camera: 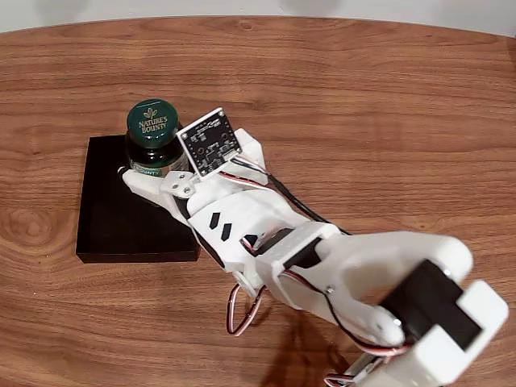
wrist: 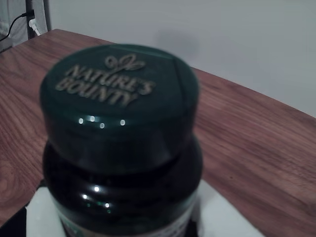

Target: Pick up the pill bottle and place it in the black box.

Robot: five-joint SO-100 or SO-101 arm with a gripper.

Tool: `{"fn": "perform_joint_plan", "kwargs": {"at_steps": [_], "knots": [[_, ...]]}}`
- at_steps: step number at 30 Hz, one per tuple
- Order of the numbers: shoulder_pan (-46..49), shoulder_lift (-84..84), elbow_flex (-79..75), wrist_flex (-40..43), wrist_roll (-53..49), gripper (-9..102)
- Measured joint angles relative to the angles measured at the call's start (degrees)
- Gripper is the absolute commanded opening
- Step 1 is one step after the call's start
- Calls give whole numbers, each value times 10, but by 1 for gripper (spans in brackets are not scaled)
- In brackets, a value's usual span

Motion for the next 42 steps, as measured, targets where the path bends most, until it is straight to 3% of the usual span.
{"fn": "perform_joint_plan", "kwargs": {"at_steps": [16, 42], "knots": [[-12, -153, -76, -60, -37, 22], [0, -212, -93, -84, -40, 34]]}}
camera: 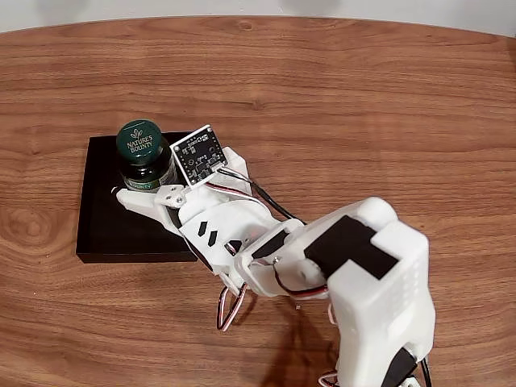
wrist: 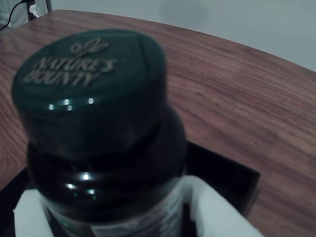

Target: Pick up the pill bottle and place it in the black box.

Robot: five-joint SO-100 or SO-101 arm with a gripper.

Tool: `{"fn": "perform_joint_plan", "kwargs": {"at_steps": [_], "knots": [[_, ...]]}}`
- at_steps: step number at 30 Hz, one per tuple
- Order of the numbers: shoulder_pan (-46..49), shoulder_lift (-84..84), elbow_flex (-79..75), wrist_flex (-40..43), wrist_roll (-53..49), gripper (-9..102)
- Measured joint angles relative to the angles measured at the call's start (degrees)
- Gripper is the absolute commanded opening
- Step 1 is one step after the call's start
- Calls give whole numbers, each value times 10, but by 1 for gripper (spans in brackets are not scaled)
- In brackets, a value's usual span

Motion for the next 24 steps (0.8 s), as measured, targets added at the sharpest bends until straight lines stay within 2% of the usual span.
{"fn": "perform_joint_plan", "kwargs": {"at_steps": [14, 24], "knots": [[27, 9, 35, 0, 0, 33], [49, 116, 103, 31, 0, 32]]}}
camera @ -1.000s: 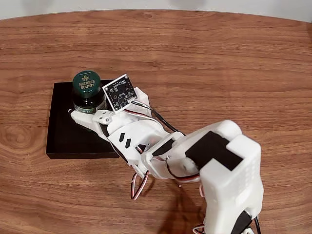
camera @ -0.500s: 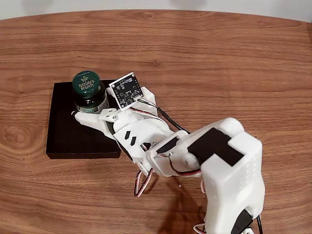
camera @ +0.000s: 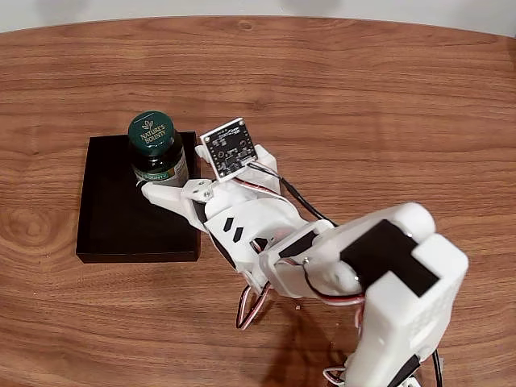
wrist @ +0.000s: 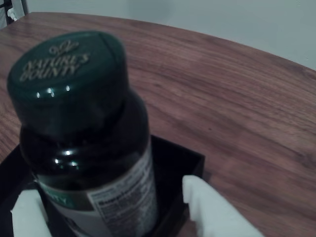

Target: Pick up the pill bottle and place it in the black box.

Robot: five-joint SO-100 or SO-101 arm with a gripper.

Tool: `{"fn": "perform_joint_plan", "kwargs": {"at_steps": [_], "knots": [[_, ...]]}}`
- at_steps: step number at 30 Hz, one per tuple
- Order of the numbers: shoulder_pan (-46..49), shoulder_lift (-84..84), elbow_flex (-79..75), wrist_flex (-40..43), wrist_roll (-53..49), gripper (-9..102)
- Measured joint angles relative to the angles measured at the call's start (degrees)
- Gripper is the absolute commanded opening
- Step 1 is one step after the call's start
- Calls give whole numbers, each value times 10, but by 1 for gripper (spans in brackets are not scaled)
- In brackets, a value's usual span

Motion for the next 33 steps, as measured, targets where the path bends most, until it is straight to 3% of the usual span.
{"fn": "perform_joint_plan", "kwargs": {"at_steps": [21, 33], "knots": [[104, 407, 285, 137, 20, 27], [219, 583, 307, 436, 3, 19]]}}
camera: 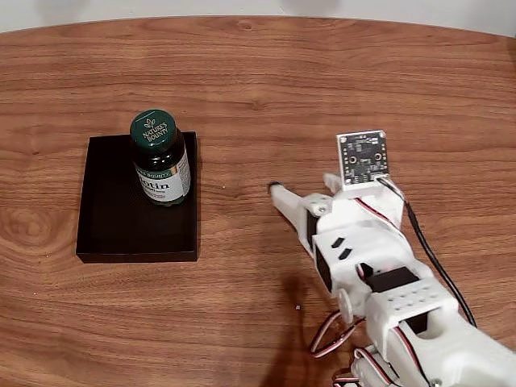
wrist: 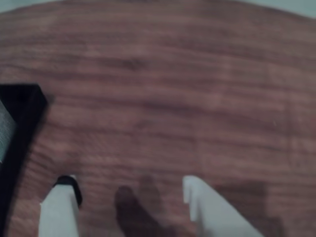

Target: Pick up the pill bottle and place it in the black box.

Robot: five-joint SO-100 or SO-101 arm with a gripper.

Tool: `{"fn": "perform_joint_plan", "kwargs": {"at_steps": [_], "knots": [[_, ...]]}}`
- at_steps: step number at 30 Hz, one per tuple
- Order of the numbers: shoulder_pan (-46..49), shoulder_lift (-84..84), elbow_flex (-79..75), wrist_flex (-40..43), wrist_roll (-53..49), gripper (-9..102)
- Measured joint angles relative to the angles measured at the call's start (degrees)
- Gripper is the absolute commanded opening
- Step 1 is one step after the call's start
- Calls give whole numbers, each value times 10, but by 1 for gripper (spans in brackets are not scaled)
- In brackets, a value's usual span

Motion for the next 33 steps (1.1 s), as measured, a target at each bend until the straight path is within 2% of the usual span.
{"fn": "perform_joint_plan", "kwargs": {"at_steps": [6, 21, 33], "knots": [[34, 58, 0, 139, 0, 16], [98, 200, 9, 376, 2, 8], [149, 348, 11, 606, -2, 2]]}}
